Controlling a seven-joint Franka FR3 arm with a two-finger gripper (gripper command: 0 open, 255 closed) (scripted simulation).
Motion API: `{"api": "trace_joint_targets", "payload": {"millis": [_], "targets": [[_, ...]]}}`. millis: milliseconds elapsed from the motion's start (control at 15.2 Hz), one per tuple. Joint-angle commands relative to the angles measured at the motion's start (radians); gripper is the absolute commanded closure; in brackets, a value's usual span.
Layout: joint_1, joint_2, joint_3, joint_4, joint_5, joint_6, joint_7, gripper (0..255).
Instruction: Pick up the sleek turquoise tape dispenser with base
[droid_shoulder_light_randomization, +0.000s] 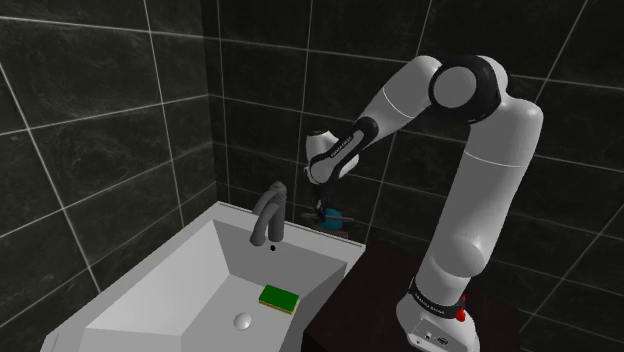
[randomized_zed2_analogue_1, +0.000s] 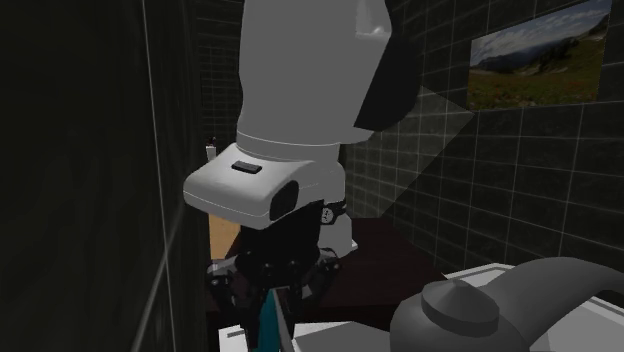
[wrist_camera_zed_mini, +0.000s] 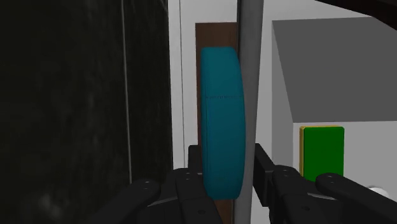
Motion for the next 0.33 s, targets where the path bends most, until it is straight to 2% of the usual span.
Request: {"api": "trace_joint_targets", "payload": {"millis": [0, 264], "targets": [[0.0, -0.029, 0.0, 0.004, 0.0, -0.033, -0.003, 255], [0.001, -0.054, 0.0, 0.01, 0.0, -0.064, -0.006, 255]]}}
